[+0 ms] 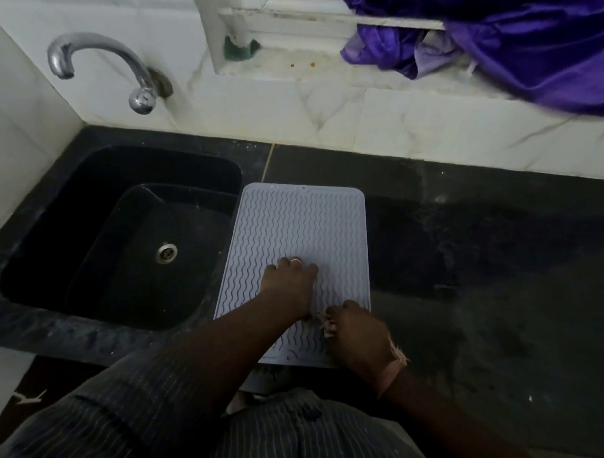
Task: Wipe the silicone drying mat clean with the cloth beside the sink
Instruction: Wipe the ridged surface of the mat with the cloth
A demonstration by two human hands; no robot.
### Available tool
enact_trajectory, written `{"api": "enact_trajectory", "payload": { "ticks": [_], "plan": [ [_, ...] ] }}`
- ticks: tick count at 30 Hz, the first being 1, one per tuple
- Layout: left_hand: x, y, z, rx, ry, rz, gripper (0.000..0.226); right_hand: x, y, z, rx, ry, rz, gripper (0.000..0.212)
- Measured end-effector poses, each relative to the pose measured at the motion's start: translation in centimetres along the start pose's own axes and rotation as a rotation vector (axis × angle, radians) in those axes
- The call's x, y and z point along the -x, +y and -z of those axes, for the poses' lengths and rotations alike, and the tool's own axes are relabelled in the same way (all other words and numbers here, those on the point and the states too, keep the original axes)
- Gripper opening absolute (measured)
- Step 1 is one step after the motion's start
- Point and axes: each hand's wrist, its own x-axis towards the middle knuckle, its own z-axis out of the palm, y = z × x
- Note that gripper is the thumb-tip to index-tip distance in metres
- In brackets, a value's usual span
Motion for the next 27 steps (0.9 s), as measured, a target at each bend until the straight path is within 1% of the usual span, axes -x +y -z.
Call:
{"api": "enact_trajectory", "payload": {
  "ticks": [3,5,7,9,13,19,22,24,27],
  "plan": [
    [-1.3,-0.7,0.7,0.056,0.023,-0.017,0.122,0.0,0.2,-0.1,0.003,0.007,0.001,0.022],
    [-2.3,-1.3,0.8,0.083,-0.022,-0.046,0.134,0.0,0.4,-0.2,0.016,0.004,0.005,0.022],
    [-2.9,-1.7,0.2,0.058,-0.088,-0.082,0.141,-0.1,0.6,-0.2,0.031,0.033,0.013,0.023],
    [-3.2,-2.2,-0.6,0.051,-0.111,-0.104,0.143,-0.5,0.6,-0.2,0.058,0.059,0.014,0.023],
    [-3.4,-2.7,-1.0,0.056,-0.09,-0.122,0.14,-3.3,0.7,0.5,0.064,0.157,0.014,0.018],
    [-3.5,-2.5,-1.0,0.024,-0.079,-0.111,0.144,-8.5,0.9,2.6,0.053,0.22,-0.025,0.029],
    [-3.6,-2.4,-1.2,-0.006,-0.052,-0.098,0.146,-9.2,0.9,2.8,0.043,0.208,-0.047,0.029],
    [-3.8,-2.6,-1.3,0.018,-0.046,-0.077,0.152,-8.5,0.8,3.0,0.018,0.189,-0.047,0.029],
    [-4.5,-3.3,-1.1,0.074,-0.092,-0.084,0.159,-6.7,0.6,2.8,0.002,0.121,-0.039,0.025]
  ]
}}
